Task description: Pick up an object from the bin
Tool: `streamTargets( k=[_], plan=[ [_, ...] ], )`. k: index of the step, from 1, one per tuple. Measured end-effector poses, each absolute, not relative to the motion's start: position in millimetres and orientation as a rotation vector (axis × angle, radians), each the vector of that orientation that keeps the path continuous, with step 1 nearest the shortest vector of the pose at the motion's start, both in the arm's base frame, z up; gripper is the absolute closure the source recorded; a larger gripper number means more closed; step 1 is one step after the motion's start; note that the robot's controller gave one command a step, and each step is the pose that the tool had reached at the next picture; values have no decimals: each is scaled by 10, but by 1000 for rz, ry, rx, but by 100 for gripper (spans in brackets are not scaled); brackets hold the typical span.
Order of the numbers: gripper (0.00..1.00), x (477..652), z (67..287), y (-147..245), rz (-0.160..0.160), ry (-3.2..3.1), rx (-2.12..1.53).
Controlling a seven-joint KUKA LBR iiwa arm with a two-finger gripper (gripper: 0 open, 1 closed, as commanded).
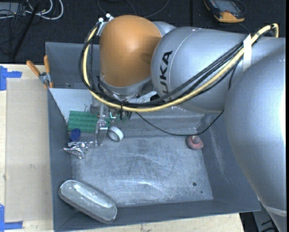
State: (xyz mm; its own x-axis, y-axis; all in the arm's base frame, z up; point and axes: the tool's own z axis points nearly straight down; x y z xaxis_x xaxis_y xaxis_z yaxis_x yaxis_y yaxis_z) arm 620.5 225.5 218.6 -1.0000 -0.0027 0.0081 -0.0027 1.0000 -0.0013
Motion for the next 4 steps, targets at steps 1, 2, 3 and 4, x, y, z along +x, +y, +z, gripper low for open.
streamTargets(
  k=[1, 2, 3, 4],
  plan=[
    [0, 6047, 1279, 1831, 7, -3130, -110],
    [0, 6202, 840, 1357, 2, -3137, 39],
    [0, 6223, 720, 1900, -1, -3116, 425],
    [0, 5974, 1281, 2278, -6, -3120, 404]
  ],
)
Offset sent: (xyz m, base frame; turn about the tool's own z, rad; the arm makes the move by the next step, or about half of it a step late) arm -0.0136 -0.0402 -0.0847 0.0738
